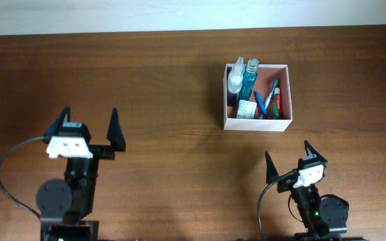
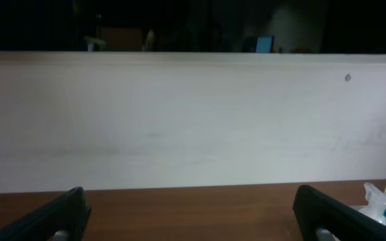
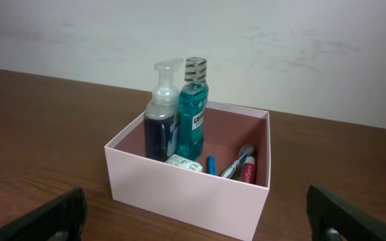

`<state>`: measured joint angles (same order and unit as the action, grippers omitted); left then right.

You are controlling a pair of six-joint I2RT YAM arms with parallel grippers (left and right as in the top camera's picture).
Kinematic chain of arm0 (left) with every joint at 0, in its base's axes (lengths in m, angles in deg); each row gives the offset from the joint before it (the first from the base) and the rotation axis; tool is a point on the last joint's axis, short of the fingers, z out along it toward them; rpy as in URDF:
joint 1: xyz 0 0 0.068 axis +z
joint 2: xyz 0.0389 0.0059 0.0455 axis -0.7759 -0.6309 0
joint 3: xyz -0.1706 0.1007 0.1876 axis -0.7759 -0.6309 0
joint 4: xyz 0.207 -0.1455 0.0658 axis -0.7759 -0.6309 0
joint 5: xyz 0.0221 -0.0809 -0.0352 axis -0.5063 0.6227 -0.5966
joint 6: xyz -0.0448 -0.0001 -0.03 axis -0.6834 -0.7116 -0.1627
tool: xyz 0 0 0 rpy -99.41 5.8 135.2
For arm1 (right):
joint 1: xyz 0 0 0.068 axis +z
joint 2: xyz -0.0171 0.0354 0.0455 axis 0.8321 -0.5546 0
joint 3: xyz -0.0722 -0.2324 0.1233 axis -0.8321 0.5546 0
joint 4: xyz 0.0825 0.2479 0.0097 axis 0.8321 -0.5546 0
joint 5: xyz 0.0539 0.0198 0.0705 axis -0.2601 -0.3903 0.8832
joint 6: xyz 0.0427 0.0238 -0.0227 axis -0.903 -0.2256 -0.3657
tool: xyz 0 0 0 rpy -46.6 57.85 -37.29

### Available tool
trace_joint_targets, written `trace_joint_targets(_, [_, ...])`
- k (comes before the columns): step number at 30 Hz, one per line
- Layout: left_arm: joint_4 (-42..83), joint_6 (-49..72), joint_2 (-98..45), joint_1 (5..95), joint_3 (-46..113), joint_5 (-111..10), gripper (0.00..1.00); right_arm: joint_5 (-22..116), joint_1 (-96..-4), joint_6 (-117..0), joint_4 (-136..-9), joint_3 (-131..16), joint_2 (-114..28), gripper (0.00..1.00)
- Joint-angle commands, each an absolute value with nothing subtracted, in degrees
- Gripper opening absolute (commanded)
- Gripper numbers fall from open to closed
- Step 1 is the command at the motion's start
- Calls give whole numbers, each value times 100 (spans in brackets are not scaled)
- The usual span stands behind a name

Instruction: Pack container

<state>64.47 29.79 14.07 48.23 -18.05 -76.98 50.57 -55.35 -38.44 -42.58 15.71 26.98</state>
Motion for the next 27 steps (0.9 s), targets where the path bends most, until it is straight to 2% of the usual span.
trace_joint_targets(1, [6579, 2893, 1698, 4858, -2083, -7657, 100, 5009, -5478, -3870, -4298, 1595, 2711, 99])
trace_joint_targets(18, [7813, 2898, 3228, 4851, -3565, -7963, 99, 5009, -5478, -3870, -4300, 1595, 2711, 99])
trace_joint_targets(27, [7875, 2898, 3785, 4851, -3947, -8111, 99, 5009, -5478, -3870, -4298, 1595, 2711, 99])
